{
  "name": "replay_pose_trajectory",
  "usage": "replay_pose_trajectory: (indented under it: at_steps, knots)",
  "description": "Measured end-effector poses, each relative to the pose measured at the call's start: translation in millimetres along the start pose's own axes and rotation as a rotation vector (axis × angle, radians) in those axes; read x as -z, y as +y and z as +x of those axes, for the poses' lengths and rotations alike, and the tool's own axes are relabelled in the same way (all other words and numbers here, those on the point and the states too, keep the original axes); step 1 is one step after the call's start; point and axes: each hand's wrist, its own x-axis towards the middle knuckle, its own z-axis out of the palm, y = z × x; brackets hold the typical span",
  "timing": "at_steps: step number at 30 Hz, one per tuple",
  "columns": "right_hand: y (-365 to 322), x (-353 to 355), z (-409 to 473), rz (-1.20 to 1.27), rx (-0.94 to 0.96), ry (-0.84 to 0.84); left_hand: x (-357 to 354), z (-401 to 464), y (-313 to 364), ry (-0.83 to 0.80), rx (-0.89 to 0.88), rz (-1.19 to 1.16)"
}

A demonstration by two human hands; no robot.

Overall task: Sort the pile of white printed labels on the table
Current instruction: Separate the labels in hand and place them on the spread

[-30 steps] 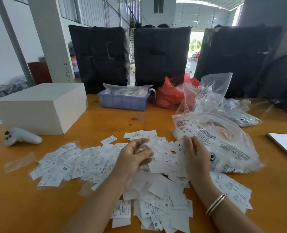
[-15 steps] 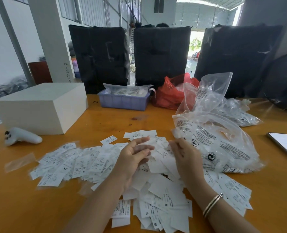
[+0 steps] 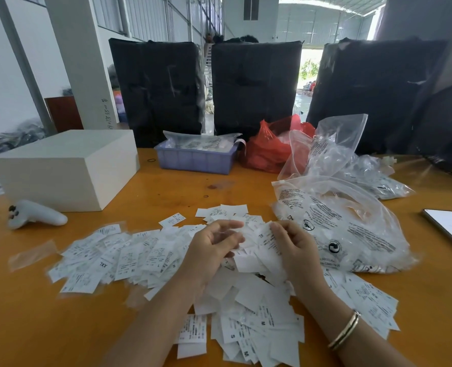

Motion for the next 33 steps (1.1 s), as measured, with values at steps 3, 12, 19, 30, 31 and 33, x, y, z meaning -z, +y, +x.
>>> replay_pose_trajectory:
  at_steps: [3,12,19,30,31,33]
  knots:
    - [1.0,2.9,1.8,-0.051,0.013,0.034,0.9,-0.7,1.5,-0.009,-0.012,-0.008]
    - [0.3,0.0,-1.5,-0.144,0.082,-0.071,-0.8,0.7,0.9,-0.008,-0.008,0.01]
    - [1.5,2.9,1.1,-0.057,0.037,0.022,-0.5,0.4,0.7,0.004,-0.021,0.008]
    - [0.5,2.6,0.0,-0.036,0.043,0.01,-0.7,1.8,0.3,0.006,-0.045,0.066]
    - [0.5,3.2,0.6,-0.027,0.039,0.016,-0.5,1.5,0.5,0.005,-0.053,0.068]
    - [0.6,3.5,0.6,-0.033,0.041,0.011,-0.4,1.7,0.3,0.006,-0.056,0.064]
